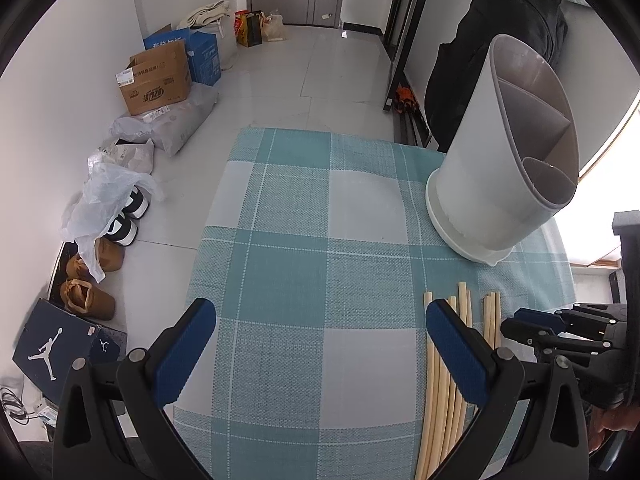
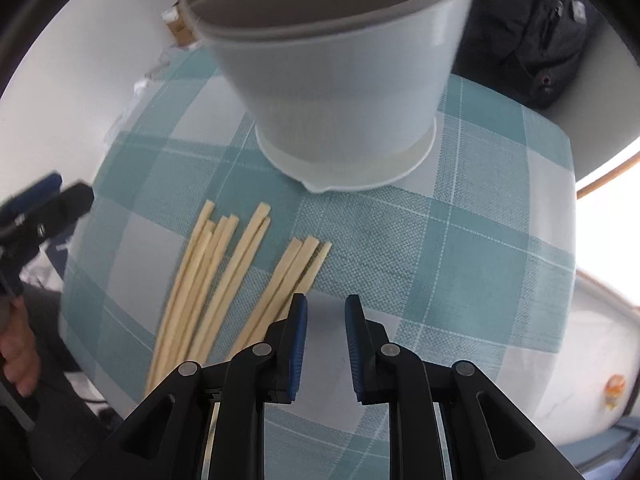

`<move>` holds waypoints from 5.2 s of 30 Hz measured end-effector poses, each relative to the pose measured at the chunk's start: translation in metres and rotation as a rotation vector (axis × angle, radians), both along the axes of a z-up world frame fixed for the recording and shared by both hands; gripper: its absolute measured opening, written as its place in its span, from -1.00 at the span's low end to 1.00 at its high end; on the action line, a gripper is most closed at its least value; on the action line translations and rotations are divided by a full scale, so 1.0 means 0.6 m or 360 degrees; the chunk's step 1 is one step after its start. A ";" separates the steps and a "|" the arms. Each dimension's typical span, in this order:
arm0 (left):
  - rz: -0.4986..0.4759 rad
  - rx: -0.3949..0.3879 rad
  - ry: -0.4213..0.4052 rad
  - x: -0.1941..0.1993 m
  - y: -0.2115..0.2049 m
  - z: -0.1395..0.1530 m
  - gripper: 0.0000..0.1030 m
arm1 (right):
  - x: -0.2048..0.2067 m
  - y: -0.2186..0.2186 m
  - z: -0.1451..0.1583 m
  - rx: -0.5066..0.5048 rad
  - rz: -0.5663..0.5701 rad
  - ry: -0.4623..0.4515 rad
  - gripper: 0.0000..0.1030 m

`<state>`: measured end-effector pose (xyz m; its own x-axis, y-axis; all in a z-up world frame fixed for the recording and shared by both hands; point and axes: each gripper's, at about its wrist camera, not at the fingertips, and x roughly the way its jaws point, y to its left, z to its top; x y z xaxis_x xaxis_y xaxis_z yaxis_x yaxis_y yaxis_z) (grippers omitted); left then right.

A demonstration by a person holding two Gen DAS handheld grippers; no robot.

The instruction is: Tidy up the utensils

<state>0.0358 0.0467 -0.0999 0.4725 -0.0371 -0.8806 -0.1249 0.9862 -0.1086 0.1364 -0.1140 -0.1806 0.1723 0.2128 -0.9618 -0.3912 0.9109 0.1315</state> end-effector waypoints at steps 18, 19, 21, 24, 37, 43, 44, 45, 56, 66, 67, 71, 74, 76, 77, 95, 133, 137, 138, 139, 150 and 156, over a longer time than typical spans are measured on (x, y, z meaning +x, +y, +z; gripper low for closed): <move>0.0022 -0.0040 0.0026 -0.003 0.008 -0.005 0.98 | -0.011 0.068 -0.016 -0.0271 0.0180 -0.0048 -0.67; 0.0022 -0.0040 0.0028 -0.003 0.008 -0.005 0.99 | -0.008 0.066 -0.016 -0.0251 0.0160 -0.0035 -0.67; 0.0022 -0.0040 0.0034 -0.001 0.008 -0.007 0.98 | -0.001 0.063 -0.015 -0.0231 0.0115 -0.0036 -0.69; 0.0016 -0.0041 0.0042 -0.002 0.007 -0.011 0.98 | 0.004 0.061 -0.016 -0.0213 0.0085 -0.0097 -0.68; -0.0062 -0.0121 0.0134 -0.005 -0.017 -0.031 0.98 | 0.007 -0.047 0.012 0.0323 -0.0292 -0.0178 -0.93; -0.0139 -0.0150 0.0177 0.011 -0.047 -0.038 0.81 | 0.006 -0.109 0.057 0.0683 -0.0448 -0.0260 -0.93; -0.0144 -0.0161 0.0204 0.017 -0.052 -0.044 0.72 | 0.006 -0.124 0.060 0.0753 -0.0482 -0.0267 -0.93; -0.0151 -0.0174 0.0229 0.022 -0.056 -0.049 0.61 | 0.003 -0.134 0.065 0.0806 -0.0503 -0.0278 -0.93; -0.0148 -0.0186 0.0346 0.056 -0.073 -0.061 -0.17 | 0.003 -0.193 0.093 0.0993 -0.0517 -0.0359 -0.93; -0.0075 -0.0165 0.0428 0.066 -0.082 -0.069 -0.90 | -0.025 -0.206 0.111 0.1032 -0.0504 -0.0386 -0.93; -0.0079 -0.0159 0.0430 0.067 -0.085 -0.071 -0.93 | -0.027 -0.207 0.113 0.1035 -0.0505 -0.0391 -0.93; -0.0075 -0.0142 0.0427 0.060 -0.090 -0.074 -0.96 | -0.031 -0.213 0.118 0.1040 -0.0510 -0.0414 -0.93; -0.0049 -0.0191 0.0407 0.061 -0.090 -0.070 -0.98 | -0.035 -0.217 0.122 0.1047 -0.0515 -0.0429 -0.93; -0.0027 -0.0193 0.0372 0.063 -0.083 -0.067 -0.98 | -0.038 -0.218 0.125 0.1048 -0.0513 -0.0441 -0.93; -0.0021 -0.0199 0.0348 0.059 -0.079 -0.065 -0.98 | -0.039 -0.218 0.127 0.1045 -0.0511 -0.0448 -0.93; -0.0105 -0.0262 -0.0271 -0.031 -0.063 0.077 -0.98 | -0.095 -0.163 0.188 0.0951 -0.0313 -0.0752 -0.93; 0.0006 0.0135 0.0324 0.102 -0.020 -0.111 -0.32 | -0.078 -0.172 0.171 0.1124 -0.0368 -0.0629 -0.93; 0.0010 0.0033 0.0318 0.108 -0.017 -0.108 -0.96 | -0.077 -0.174 0.171 0.1137 -0.0373 -0.0623 -0.93; 0.0016 0.0009 0.0306 0.106 -0.013 -0.108 -0.96 | -0.077 -0.174 0.171 0.1135 -0.0373 -0.0625 -0.93; 0.0014 -0.0009 0.0298 0.108 -0.015 -0.107 -0.96 | -0.077 -0.175 0.172 0.1134 -0.0375 -0.0628 -0.93; -0.0023 -0.0190 -0.0231 0.028 -0.030 0.035 -0.96 | -0.087 -0.165 0.181 0.1084 -0.0351 -0.0663 -0.93; -0.0085 -0.0287 -0.0526 -0.009 -0.053 0.142 -0.96 | -0.100 -0.150 0.209 0.1051 -0.0324 -0.0722 -0.93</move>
<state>0.0305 0.0150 -0.0146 0.7232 -0.2095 -0.6581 -0.0033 0.9518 -0.3066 0.0767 -0.2041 -0.0551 0.6101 0.6323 -0.4774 -0.3706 0.7603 0.5334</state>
